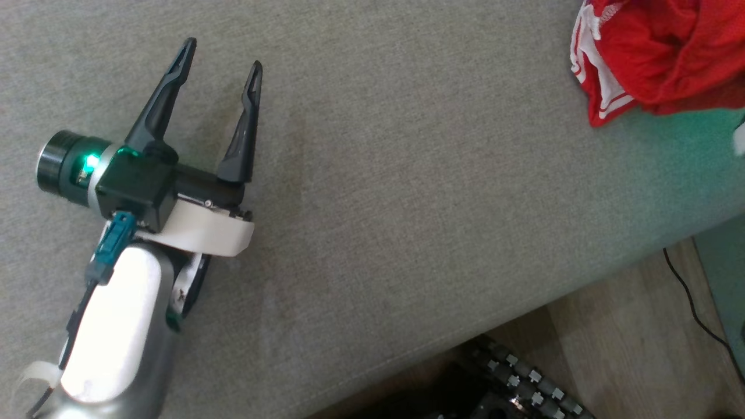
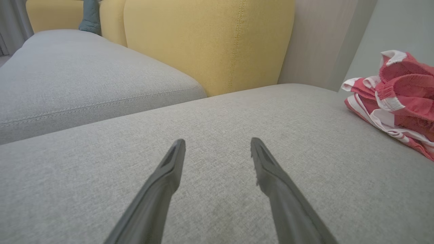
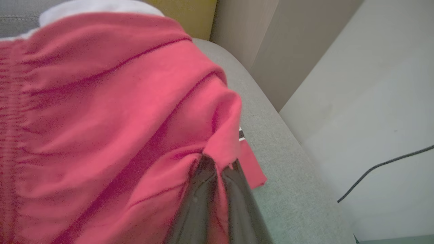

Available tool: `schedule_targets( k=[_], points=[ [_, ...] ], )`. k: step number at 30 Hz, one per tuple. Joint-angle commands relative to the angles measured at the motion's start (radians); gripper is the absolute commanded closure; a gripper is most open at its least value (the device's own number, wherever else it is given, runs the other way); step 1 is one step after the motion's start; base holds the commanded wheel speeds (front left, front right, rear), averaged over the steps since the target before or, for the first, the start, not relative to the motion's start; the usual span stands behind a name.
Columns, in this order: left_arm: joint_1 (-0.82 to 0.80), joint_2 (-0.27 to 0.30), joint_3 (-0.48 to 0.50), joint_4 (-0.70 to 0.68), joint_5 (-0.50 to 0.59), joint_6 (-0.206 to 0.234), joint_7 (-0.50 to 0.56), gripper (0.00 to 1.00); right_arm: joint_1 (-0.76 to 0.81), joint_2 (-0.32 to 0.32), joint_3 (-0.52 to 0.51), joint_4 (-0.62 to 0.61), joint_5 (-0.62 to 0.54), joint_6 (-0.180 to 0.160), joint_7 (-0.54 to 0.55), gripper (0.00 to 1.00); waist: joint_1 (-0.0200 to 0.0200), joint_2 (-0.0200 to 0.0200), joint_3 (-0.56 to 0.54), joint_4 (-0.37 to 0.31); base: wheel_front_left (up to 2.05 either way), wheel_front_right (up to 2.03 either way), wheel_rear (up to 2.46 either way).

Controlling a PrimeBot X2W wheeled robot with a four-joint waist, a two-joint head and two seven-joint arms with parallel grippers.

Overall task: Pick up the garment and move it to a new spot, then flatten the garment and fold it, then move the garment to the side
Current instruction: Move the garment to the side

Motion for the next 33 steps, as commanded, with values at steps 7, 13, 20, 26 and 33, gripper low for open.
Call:
schedule_targets(
  k=[7,13,20,26,33],
  points=[
    [-0.032,0.027,0.010,-0.038,0.008,-0.010,0.009,0.00,0.030,0.019,-0.018,0.015,-0.098,-0.002,-0.138,0.00,-0.0001,0.0000,-0.001,0.000,0.00,0.00,0.00],
    [-0.016,0.016,0.005,-0.011,-0.007,-0.002,-0.013,0.00,0.077,0.052,-0.083,0.027,-0.167,-0.002,-0.218,0.00,-0.0001,0.0000,-0.052,0.023,0.00,0.00,0.00],
    [0.046,-0.006,0.012,0.030,-0.037,0.027,-0.044,0.00,0.191,0.116,-0.068,-0.095,-0.176,-0.002,-0.254,0.00,-0.0001,0.0000,-0.152,0.067,0.00,0.00,0.00],
    [0.114,-0.021,0.036,0.057,-0.072,0.060,-0.062,0.00,0.315,0.199,0.022,-0.276,-0.168,-0.002,-0.230,0.00,-0.0001,0.0000,-0.245,0.112,0.00,0.00,0.00],
    [0.178,-0.030,0.063,0.066,-0.102,0.090,-0.071,0.00,0.399,0.248,0.107,-0.399,-0.140,-0.002,-0.195,0.00,-0.0001,0.0000,-0.311,0.169,0.00,0.00,0.00]
  ],
)
